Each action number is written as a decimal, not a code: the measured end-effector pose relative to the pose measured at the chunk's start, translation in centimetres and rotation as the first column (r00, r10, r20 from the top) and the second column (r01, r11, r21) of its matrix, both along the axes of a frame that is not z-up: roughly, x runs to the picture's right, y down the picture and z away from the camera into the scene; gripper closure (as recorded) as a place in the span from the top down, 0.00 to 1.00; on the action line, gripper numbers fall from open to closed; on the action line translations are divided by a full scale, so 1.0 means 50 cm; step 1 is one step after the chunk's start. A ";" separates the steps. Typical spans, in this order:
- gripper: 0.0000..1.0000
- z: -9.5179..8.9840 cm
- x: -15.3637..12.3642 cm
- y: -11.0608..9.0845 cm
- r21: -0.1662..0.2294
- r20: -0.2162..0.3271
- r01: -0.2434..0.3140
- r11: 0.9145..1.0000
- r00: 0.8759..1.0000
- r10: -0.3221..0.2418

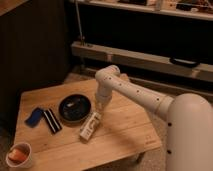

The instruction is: Stand the bottle upright

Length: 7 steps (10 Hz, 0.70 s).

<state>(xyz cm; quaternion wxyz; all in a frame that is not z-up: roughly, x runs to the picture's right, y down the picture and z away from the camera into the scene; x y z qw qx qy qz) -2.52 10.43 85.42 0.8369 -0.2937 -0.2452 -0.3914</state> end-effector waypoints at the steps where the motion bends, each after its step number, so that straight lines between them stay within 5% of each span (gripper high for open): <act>1: 0.39 -0.020 0.004 -0.015 0.023 0.002 0.015 1.000 1.000 -0.015; 7: 0.39 -0.092 0.030 -0.080 0.070 0.022 0.026 0.997 0.999 -0.027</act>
